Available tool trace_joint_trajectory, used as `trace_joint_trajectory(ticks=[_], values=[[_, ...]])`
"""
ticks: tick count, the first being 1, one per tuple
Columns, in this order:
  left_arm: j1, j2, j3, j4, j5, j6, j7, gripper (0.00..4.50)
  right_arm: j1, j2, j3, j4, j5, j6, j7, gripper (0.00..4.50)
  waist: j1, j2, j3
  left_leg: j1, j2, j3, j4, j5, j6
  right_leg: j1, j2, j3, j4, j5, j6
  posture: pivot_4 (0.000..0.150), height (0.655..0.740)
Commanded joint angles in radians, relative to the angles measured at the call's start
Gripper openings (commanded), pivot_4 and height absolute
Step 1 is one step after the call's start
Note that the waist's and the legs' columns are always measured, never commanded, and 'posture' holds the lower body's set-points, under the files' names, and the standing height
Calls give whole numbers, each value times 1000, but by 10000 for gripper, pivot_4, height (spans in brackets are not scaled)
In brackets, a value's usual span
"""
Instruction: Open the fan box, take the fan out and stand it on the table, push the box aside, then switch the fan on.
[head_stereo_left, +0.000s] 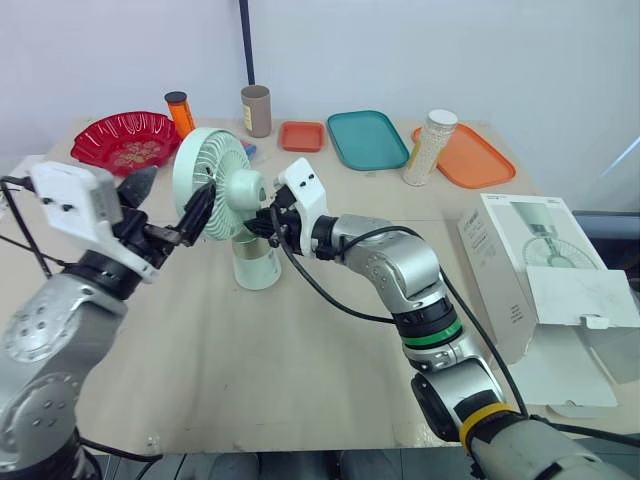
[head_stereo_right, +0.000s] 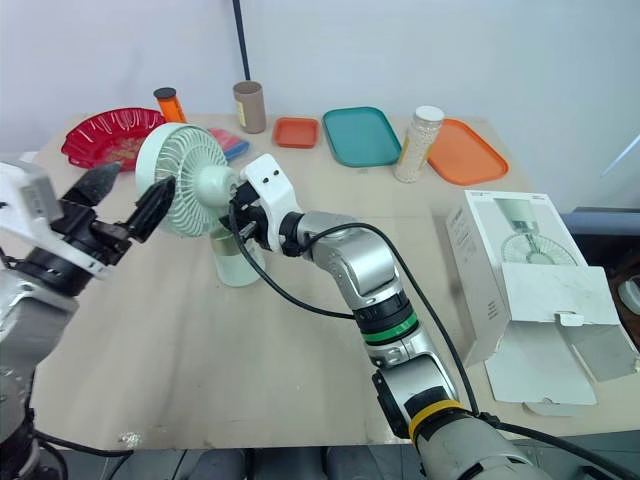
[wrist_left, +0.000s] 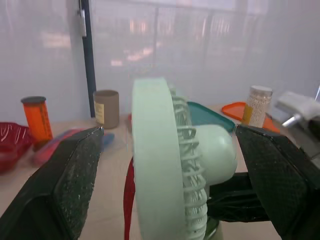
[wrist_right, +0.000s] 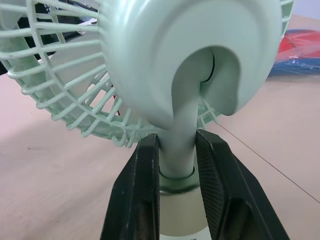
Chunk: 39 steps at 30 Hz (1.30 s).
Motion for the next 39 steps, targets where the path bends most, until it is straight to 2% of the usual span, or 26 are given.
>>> trace_joint_trajectory(ticks=[1, 3, 6, 13, 17, 23, 28, 39], values=[[37, 77, 96, -63, -118, -12, -18, 44529, -7, 3, -16, -44, 11, -23, 7, 9180, 0, 0, 0, 0, 0, 0, 0, 0, 0, 0, 0, 0, 0, 0, 0, 1500, 7400], [97, 116, 143, -74, -136, -18, -38, 44529, -8, 2, -17, -41, 10, -30, 8, 9180, -1, 0, 0, 0, 0, 0, 0, 0, 0, 0, 0, 0, 0, 0, 0, 1500, 7400], [197, 151, 210, -60, -90, -42, -82, 44529, -8, -2, -18, -40, 7, -43, 11, 9180, -2, 1, 1, 1, 0, 0, -1, 0, 0, 0, 0, 0, 0, 0, -1, 1500, 7400], [283, 182, 257, 99, 132, -168, -178, 44529, 7, -14, -19, -59, 9, -62, 24, 9180, 0, 1, 1, 0, 0, 0, -2, 1, -2, 0, 0, 0, -1, 0, -1, 1500, 7400], [304, 188, 196, 205, 247, -278, -295, 44529, 26, -30, -16, -94, 14, -93, 48, 9180, -1, 1, 1, 0, 0, 0, -5, 2, -3, -2, 0, 0, -1, 0, -1, 1500, 7400], [314, 155, 117, 283, 330, -373, -396, 44529, 26, -37, -52, -133, 50, -81, 58, 9180, -1, 1, 1, 0, 0, 0, -7, 3, -5, -3, 0, 0, -1, 0, -2, 1500, 7400], [283, 127, 41, 311, 377, -407, -416, 44529, 53, -57, -68, -187, 84, -79, 79, 9180, -1, 1, 1, 0, 1, 1, -7, 3, -5, -4, 0, 0, -1, 0, -2, 1500, 7400], [247, 115, 7, 291, 383, -385, -418, 44529, 121, -86, -76, -280, 128, -15, 57, 9180, -2, 1, 1, 0, 1, 1, -7, 3, -5, -4, 0, 0, 0, 0, -2, 1500, 7400]])
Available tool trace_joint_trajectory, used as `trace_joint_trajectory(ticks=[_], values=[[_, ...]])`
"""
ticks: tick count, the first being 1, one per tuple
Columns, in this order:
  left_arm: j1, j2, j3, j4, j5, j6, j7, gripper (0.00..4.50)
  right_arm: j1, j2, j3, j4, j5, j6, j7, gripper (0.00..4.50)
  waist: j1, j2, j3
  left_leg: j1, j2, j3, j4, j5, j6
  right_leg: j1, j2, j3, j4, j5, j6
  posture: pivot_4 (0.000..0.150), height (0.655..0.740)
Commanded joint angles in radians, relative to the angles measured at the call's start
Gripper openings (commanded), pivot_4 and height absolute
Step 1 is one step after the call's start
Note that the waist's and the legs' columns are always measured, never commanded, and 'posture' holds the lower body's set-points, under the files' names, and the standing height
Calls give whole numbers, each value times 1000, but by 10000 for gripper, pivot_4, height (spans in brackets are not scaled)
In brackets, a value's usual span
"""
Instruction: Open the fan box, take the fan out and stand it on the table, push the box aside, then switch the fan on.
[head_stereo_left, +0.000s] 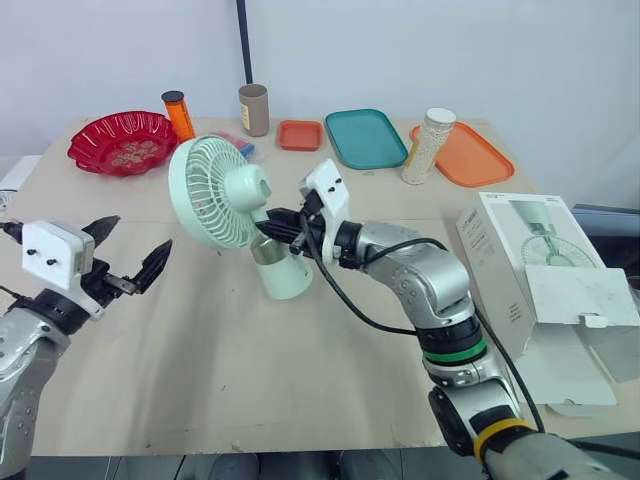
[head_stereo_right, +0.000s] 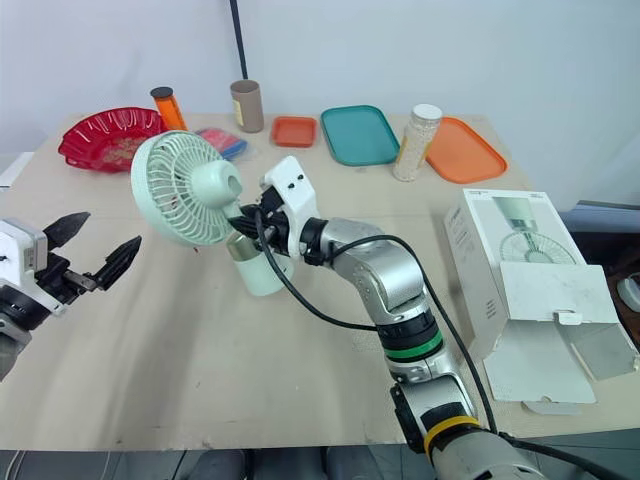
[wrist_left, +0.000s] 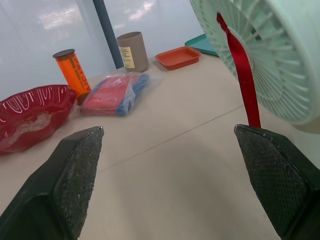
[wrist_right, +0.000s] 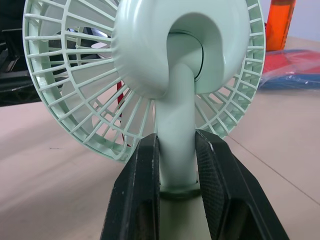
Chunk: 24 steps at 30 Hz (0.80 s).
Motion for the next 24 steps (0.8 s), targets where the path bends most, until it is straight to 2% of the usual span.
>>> trace_joint_trajectory(ticks=[1, 11, 17, 24], values=[[-22, 14, 4, -27, 2, -6, -9, 44529, 12, -5, -33, -117, 44, -6, 3, 9180, -1, 0, 0, 0, 0, 0, 0, 0, 0, 0, 0, 0, 0, 0, 0, 1500, 7400], [-92, 12, -54, 6, 17, -1, -38, 44529, 178, -99, 4, -280, 41, -32, 24, 9180, 0, 0, 0, 0, 0, 0, 0, 0, 0, 0, 1, 0, 1, 0, 0, 1500, 7400], [-113, 9, -72, 16, 20, -3, -36, 44529, 251, -165, -28, -344, 62, -6, 24, 9180, 1, -1, 0, 0, 0, 0, 1, 0, 0, 1, 1, 0, 1, 0, 0, 1500, 7400], [-125, -1, -90, 19, 23, -3, -32, 44529, 265, -192, -27, -363, 76, 6, 9, 9180, 0, -1, 0, 2, 0, 0, 1, 0, 0, 2, 1, 0, 1, 0, 0, 1500, 7400]])
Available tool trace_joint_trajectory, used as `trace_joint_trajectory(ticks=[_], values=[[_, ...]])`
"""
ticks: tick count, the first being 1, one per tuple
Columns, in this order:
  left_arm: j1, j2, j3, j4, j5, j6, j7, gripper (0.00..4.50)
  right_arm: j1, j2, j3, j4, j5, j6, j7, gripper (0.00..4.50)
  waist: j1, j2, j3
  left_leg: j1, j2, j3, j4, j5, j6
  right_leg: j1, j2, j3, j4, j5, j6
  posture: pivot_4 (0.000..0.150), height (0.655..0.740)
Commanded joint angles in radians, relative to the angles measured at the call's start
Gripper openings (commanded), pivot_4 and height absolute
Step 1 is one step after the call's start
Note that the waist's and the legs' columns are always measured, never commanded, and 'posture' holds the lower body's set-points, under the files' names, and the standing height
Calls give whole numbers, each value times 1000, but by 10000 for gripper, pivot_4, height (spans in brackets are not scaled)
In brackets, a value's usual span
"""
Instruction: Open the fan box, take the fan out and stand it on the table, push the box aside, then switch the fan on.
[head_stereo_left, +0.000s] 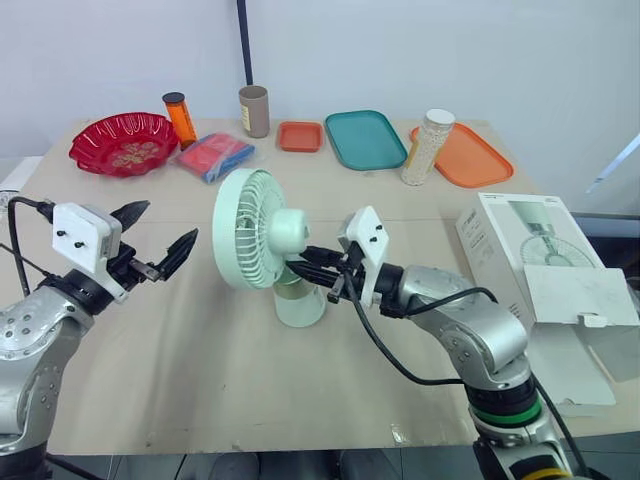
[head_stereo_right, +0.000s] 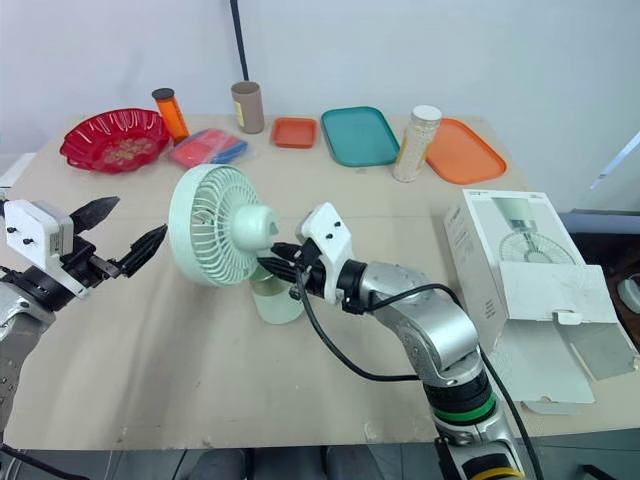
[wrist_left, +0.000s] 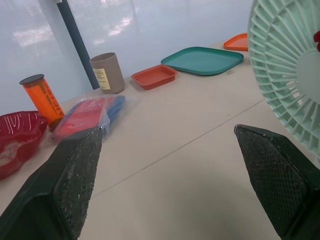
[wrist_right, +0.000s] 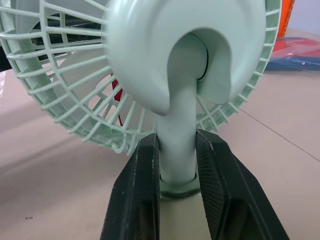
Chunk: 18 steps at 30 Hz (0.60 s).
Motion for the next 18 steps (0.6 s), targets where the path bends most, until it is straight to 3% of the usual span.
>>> trace_joint_trajectory(ticks=[1, 11, 18], values=[[-16, 0, 0, -11, 9, -5, 2, 44529, 5, -17, -20, -39, 14, 1, -10, 9180, 1, 0, 0, 0, 0, 0, 0, 0, 0, 0, 0, 0, 0, 0, 0, 1500, 7400], [-11, -18, -8, -17, 12, -8, 15, 44529, 55, -139, -42, -43, 18, -12, 30, 9180, 1, 0, 0, 3, 0, 0, 1, 0, 0, 3, 0, 0, 0, 0, 0, 1500, 7400], [-10, -36, -17, -20, 22, -10, 22, 44529, 51, -146, -33, -30, 24, -29, 42, 9180, 2, -1, -1, 3, 0, 0, 1, 0, 0, 4, 0, 0, -1, 0, 0, 1500, 7400]])
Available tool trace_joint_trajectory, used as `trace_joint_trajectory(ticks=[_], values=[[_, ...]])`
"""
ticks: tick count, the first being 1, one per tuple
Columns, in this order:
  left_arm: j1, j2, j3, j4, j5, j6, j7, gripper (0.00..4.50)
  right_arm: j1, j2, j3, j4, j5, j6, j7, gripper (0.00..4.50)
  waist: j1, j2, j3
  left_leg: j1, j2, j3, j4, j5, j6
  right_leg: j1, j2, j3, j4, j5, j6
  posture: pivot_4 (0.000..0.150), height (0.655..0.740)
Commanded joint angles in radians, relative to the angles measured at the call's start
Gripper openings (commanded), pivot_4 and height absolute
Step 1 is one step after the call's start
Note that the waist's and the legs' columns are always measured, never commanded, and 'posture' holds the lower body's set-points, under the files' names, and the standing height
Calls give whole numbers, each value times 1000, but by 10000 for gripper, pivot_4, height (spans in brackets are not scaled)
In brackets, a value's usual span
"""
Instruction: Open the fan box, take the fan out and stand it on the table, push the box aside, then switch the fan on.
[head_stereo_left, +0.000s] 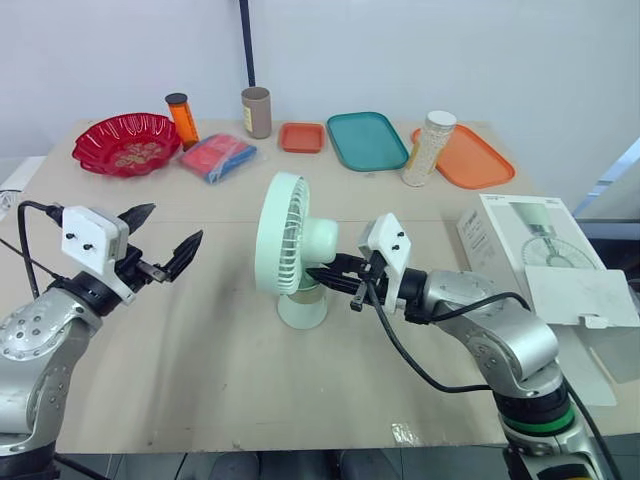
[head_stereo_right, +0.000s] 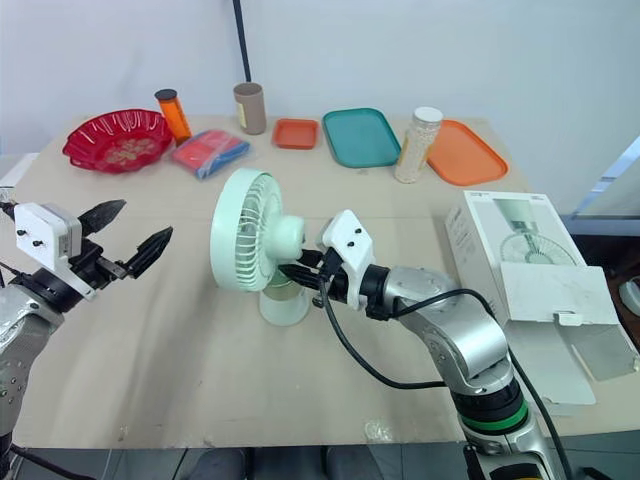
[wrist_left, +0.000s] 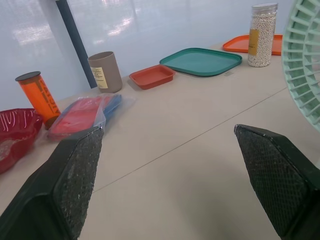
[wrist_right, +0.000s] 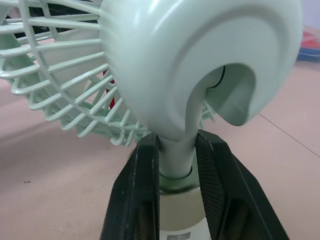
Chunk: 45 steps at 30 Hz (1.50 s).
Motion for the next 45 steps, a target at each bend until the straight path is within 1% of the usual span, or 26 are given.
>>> trace_joint_trajectory(ticks=[1, 13, 22, 26, 29, 32, 35, 38, 40, 41, 44, 45], values=[[-6, -7, 2, -21, 5, -8, 9, 44529, 1, -12, 2, 9, -1, -1, 4, 9180, 0, 0, 0, 0, 0, 0, 0, 0, 0, 0, 0, 0, 0, 0, 0, 1500, 7400], [-6, -20, -6, -27, 10, -8, 12, 44529, -16, -10, 26, 78, -22, -23, 2, 9180, 0, 0, 0, 0, 0, 0, 0, 0, 0, 0, 0, 0, 0, 0, 0, 1500, 7400], [-5, -12, -21, 2, 20, -32, -33, 44529, 9, -45, 11, 65, -18, -21, 14, 9180, 0, 0, -1, 0, 0, 0, 1, 0, 0, 1, 0, 0, 0, 0, 0, 1500, 7400], [0, 29, -60, 33, 40, -82, -144, 44529, 22, -56, 12, 57, -22, -24, 15, 9180, 0, 0, -1, 1, 0, 0, 1, 0, 0, 1, 0, 0, 0, 0, 0, 1500, 7400], [28, 77, -100, 60, 46, -143, -287, 44529, 17, -58, 12, 46, -19, -15, 13, 9180, 0, 0, -1, 1, 0, 0, 1, 0, 0, 1, 0, 0, 0, 0, 0, 1500, 7400], [36, 121, -132, 131, 46, -187, -420, 44529, 10, -64, 18, 41, -23, -16, 18, 9180, 0, 2, -1, 1, 0, 0, 1, 0, 0, 1, 0, 0, 0, 0, 0, 1500, 7400], [-1, 148, -181, 237, 62, -204, -513, 44529, 5, -72, 23, 44, -26, -17, 25, 9180, 0, 2, -1, 1, 0, 0, 1, 0, 0, 1, 0, 0, 0, 0, 0, 1500, 7400], [-77, 136, -242, 356, 87, -247, -589, 44529, -1, -84, 21, 43, -21, -9, 30, 9180, 3, 2, -2, 0, -1, 0, 1, 0, 0, 1, 0, 0, 0, 0, 1, 1500, 7400], [-143, 112, -284, 418, 105, -264, -614, 39570, 0, -100, 17, 35, -14, -1, 39, 9180, 4, 2, -2, 0, -1, 0, 1, 0, 1, 1, 0, -1, 0, -1, 1, 1500, 7400], [-170, 102, -305, 444, 116, -274, -628, 38034, 2, -111, 16, 30, -10, 4, 47, 9180, 5, 2, -2, 0, -1, -1, 1, 0, 1, 1, 0, -1, 0, -1, 1, 1500, 7400], [-213, 84, -337, 481, 133, -283, -649, 28115, 13, -134, 14, 17, -6, 7, 62, 9180, 3, 2, -2, 0, -1, -1, 1, 0, 1, 1, 0, -1, -1, -1, 1, 1500, 7400], [-240, 71, -355, 503, 141, -288, -656, 28115, 16, -142, 10, 14, -2, 12, 66, 9180, 2, 2, -2, -1, -1, -1, 1, -1, 2, 1, 0, -1, 0, -1, 1, 1500, 7400]])
